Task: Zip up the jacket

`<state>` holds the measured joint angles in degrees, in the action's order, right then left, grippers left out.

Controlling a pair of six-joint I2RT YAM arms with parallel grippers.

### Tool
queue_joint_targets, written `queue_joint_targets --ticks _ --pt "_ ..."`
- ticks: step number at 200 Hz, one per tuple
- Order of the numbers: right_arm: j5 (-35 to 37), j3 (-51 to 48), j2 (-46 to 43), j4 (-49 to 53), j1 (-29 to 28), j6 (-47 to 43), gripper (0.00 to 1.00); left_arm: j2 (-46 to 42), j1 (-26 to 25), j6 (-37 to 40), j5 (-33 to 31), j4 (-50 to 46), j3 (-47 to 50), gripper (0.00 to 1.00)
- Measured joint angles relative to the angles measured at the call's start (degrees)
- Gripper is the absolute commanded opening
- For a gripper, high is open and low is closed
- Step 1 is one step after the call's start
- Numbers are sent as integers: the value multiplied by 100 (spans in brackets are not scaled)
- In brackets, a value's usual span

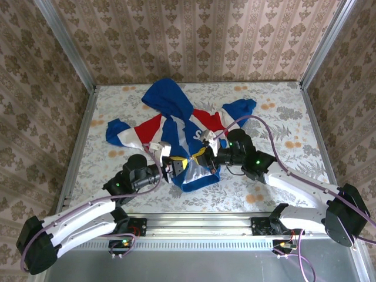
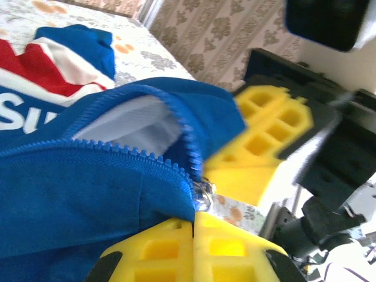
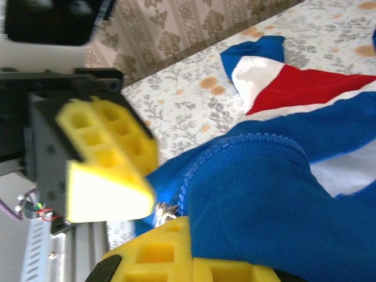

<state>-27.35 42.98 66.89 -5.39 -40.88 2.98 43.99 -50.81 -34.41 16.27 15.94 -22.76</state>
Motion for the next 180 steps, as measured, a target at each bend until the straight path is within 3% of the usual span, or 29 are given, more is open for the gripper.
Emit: queue_joint_targets --ticks 43,81,180 --pt "413 37 2 -20 0 -485 0 -267 -391 125 22 -11 -17 0" --pt "520 -26 -33 -225 0 -745 0 -573 -435 219 -210 -140 -17 0" --pt "-592 -138 -199 -713 111 199 0 -1161 -302 643 -728 -166 90 0"
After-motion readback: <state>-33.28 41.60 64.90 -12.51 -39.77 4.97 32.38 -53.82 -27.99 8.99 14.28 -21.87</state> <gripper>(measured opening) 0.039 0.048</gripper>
